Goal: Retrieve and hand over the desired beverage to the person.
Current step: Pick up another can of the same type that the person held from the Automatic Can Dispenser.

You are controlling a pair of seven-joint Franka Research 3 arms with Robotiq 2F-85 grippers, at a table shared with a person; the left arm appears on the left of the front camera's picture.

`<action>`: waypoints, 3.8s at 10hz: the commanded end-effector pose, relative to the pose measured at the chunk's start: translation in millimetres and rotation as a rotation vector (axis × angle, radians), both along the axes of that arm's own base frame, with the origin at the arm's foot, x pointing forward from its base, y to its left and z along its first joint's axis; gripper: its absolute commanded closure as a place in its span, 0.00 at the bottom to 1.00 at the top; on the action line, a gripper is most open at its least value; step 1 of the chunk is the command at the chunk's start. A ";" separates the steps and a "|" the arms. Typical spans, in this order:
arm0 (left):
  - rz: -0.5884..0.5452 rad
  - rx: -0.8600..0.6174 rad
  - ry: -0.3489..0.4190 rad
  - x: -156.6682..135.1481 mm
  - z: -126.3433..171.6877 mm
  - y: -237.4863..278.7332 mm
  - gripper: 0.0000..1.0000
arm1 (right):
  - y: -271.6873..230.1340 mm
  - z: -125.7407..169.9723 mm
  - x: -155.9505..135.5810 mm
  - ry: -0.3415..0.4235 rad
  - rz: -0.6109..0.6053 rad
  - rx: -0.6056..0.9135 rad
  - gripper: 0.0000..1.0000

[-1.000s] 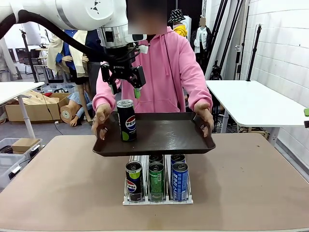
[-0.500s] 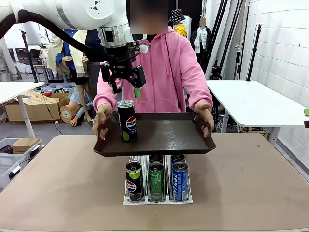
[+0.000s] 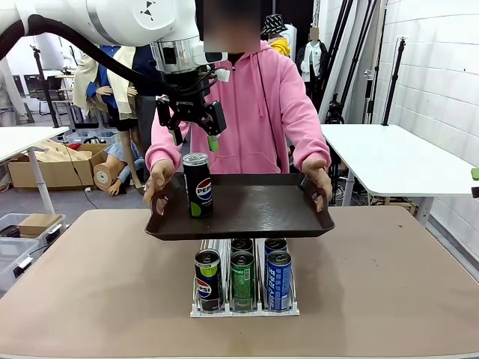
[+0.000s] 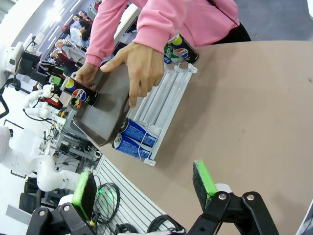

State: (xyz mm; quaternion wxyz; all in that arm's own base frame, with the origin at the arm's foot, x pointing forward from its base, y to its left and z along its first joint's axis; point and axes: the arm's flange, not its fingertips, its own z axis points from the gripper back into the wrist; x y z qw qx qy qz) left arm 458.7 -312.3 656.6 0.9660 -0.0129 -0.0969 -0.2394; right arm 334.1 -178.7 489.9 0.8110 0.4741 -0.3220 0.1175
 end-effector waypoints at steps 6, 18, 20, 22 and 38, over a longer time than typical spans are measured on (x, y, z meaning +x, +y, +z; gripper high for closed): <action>0.027 -0.030 -0.019 -6.1 13.7 6.3 0.00 | -0.3 0.8 0.9 -0.011 0.005 0.012 0.00; 0.459 -0.828 0.003 -99.4 32.9 307.5 0.00 | -0.3 0.8 0.9 -0.011 0.005 0.012 0.00; 0.403 -0.932 0.057 -98.7 -14.5 347.5 0.00 | -0.3 0.8 0.9 -0.011 0.005 0.012 0.00; 0.390 -1.001 0.106 -97.4 -45.5 388.3 0.00 | -0.3 0.8 0.9 -0.011 0.005 0.012 0.00; 0.484 -1.168 0.241 -81.0 -119.1 461.5 0.00 | -0.3 0.8 0.9 -0.011 0.005 0.012 0.00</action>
